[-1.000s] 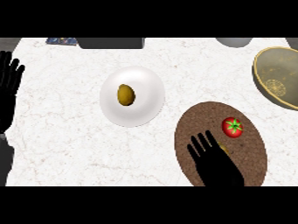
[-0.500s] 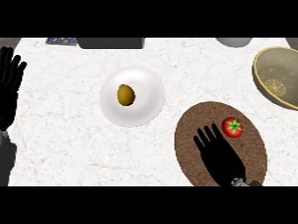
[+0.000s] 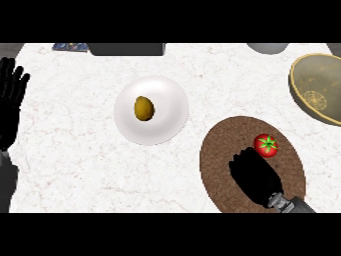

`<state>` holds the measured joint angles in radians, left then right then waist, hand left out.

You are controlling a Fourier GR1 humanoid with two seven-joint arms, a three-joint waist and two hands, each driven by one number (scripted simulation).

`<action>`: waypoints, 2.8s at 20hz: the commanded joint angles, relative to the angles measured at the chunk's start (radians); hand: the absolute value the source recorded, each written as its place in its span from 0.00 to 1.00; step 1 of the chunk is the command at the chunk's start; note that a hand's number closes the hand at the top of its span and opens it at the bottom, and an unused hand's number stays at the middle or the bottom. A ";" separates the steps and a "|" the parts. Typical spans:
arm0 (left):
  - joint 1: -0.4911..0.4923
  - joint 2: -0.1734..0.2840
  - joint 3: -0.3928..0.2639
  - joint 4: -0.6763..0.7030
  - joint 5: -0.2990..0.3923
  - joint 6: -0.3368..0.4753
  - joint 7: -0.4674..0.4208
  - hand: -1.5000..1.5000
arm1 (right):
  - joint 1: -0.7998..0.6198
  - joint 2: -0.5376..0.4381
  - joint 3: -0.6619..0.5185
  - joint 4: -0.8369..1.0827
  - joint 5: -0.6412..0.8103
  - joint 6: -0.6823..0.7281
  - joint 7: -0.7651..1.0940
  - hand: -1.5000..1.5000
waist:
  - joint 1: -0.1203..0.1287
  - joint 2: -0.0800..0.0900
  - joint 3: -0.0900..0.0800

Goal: Pick the squash from the placemat and place it in the bowl

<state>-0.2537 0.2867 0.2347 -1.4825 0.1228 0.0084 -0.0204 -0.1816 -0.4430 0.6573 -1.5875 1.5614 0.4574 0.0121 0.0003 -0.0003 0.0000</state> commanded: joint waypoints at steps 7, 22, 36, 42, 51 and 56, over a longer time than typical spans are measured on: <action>0.037 0.031 0.066 -0.021 0.006 0.027 0.010 0.50 | 0.121 -0.143 -0.490 0.042 -0.255 -0.154 -0.035 1.00 | -0.112 -0.001 0.015; 0.058 0.022 0.061 -0.041 0.022 0.003 -0.007 0.50 | 0.054 -0.502 -1.262 0.553 -0.783 -0.190 -0.439 1.00 | -0.071 0.002 0.011; 0.020 -0.011 -0.006 -0.031 0.018 -0.027 -0.002 0.50 | -0.146 -0.812 -1.426 1.016 -1.032 0.078 -0.839 1.00 | 0.041 0.013 0.004; -0.004 -0.028 -0.017 -0.002 -0.007 -0.002 -0.022 0.50 | -0.263 -0.841 -1.338 1.062 -1.060 0.156 -0.792 1.00 | 0.049 0.011 0.002; -0.026 0.009 -0.006 0.024 0.005 -0.044 -0.022 0.50 | -0.481 -0.740 -1.103 0.997 -1.001 0.170 -0.631 1.00 | 0.052 0.011 0.000; -0.016 -0.016 -0.022 -0.014 -0.007 -0.015 0.005 0.50 | -0.601 -0.640 -1.021 1.022 -0.976 0.154 -0.541 1.00 | 0.043 0.008 0.000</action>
<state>-0.2891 0.2837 0.2236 -1.4748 0.1208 -0.0097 -0.0155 -0.7013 -1.1453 -0.4273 -0.5721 0.5641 0.5605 -0.5429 0.0464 0.0095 0.0004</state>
